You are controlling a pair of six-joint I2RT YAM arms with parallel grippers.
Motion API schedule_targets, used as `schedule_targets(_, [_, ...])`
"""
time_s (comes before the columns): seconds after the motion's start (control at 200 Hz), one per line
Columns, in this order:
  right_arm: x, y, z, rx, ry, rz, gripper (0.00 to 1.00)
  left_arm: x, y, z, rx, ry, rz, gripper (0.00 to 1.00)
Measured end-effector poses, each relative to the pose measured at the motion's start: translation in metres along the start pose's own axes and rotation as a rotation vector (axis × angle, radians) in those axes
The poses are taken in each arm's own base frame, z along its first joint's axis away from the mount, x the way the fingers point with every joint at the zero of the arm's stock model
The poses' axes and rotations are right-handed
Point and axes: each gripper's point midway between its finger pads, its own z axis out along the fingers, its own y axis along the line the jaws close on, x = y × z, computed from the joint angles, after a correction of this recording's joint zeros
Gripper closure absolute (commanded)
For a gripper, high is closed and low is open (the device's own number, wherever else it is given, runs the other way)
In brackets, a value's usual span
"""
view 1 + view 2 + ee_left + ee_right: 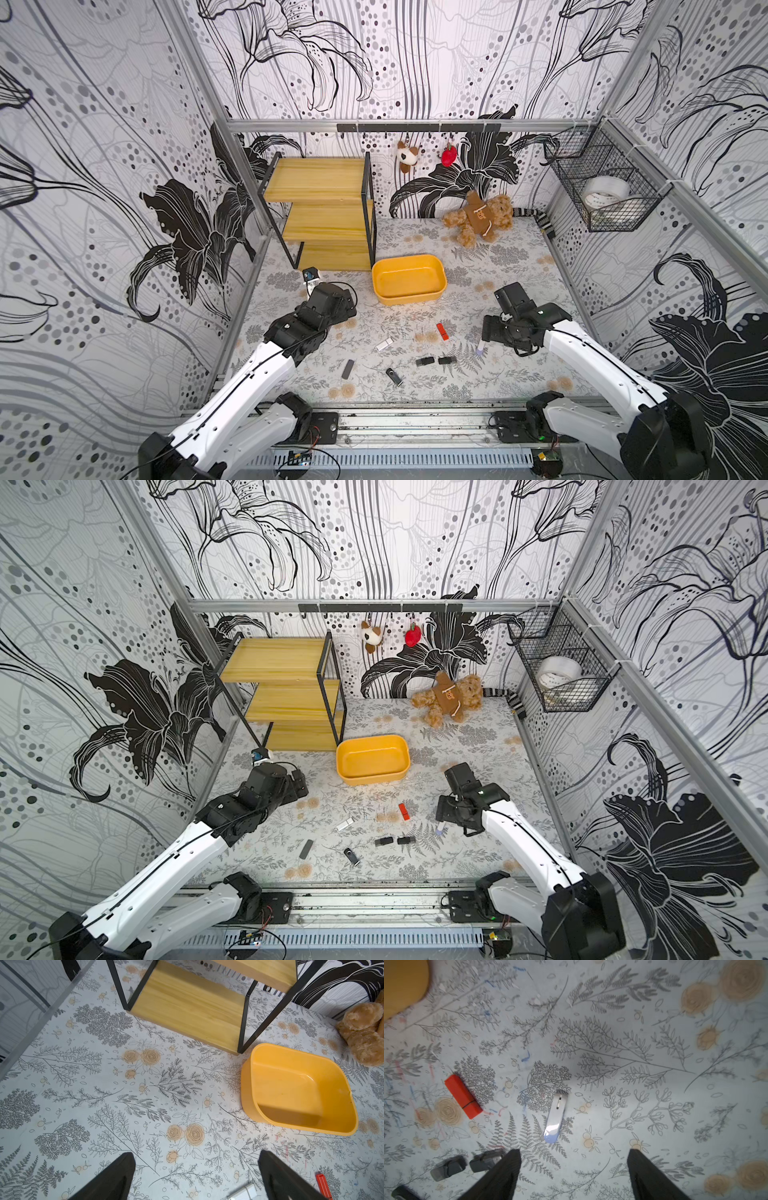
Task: Put the usb flash drive into the storage box
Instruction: Pick up the USB flash from the center of the board.
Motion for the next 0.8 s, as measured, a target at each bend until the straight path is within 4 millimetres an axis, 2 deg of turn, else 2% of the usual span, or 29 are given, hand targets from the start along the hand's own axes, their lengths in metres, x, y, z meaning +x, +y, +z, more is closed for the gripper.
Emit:
schedule_targets(0.275, [0.009,0.014,0.014,-0.018,0.063,-0.033,0.23,0.02,-0.007,0.009,-0.006,0.068,0.032,0.02])
schedule_targets(0.606, [0.02,0.027,0.038,-0.024,0.108,-0.061,0.27,0.038,0.001,0.016,-0.028,0.111,0.052,0.02])
schedule_targets(0.801, [0.02,0.03,0.049,-0.009,0.124,-0.073,0.3,0.045,0.0,0.019,-0.023,0.14,0.056,0.02])
